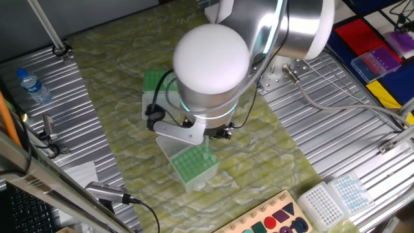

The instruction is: Transfer all large pipette tips from one holder to another

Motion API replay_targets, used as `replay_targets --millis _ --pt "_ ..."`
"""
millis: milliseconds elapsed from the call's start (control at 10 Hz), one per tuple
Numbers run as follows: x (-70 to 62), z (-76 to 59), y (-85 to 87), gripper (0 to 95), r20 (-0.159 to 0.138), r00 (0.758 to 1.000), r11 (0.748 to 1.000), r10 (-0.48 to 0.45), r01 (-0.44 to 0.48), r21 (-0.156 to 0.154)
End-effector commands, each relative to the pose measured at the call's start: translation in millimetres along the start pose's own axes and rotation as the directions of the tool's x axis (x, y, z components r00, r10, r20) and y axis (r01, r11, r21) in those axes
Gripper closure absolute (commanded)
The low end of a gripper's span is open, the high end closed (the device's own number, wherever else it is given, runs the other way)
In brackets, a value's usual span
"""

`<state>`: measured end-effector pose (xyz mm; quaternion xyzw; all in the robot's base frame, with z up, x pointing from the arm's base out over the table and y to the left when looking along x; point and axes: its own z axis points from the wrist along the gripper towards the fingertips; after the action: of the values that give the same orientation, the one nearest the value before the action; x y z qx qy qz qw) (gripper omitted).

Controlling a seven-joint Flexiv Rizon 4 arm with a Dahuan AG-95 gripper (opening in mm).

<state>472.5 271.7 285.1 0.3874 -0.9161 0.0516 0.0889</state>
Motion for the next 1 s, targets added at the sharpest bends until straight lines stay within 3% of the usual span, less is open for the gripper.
replay_targets --millis 100,300,500,800,1000 --pt "1.0 -0.8 0.7 95.0 -0.009 1.000 1.000 -0.006 0.006 0.008" --pt "4.1 -3.5 -2.5 95.0 -0.032 0.999 0.999 -0.040 0.041 0.035" --pt "14.2 -6.7 -13.8 95.0 -0.079 0.992 0.992 -0.096 0.102 0.069" --pt "36.5 -3.2 -40.3 95.0 -0.078 0.988 0.988 -0.133 0.138 0.068" --pt "59.4 -0.3 -70.6 95.0 -0.081 0.982 0.982 -0.169 0.175 0.067"
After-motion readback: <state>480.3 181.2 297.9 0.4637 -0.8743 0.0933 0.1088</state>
